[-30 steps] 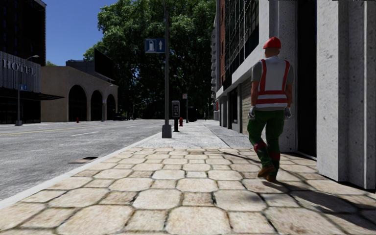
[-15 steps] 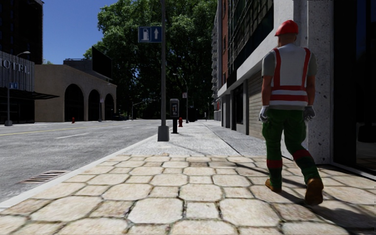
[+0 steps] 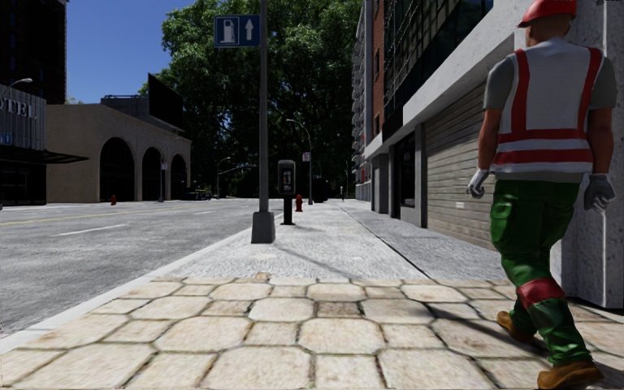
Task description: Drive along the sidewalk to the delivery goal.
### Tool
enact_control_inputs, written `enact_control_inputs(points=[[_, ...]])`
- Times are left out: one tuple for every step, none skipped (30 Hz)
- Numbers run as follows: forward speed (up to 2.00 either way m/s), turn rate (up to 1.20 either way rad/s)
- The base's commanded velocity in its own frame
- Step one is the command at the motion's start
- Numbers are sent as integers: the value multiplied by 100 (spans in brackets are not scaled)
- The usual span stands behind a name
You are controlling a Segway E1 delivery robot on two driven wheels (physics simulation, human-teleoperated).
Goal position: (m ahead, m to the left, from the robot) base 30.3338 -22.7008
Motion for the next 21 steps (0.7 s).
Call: enact_control_inputs(points=[[200,0],[200,0],[200,0],[200,0],[200,0],[200,0],[200,0],[200,0],[200,0],[200,0],[200,0],[200,0],[200,0],[200,0],[200,0],[200,0],[200,0],[200,0],[200,0],[200,0],[200,0]])
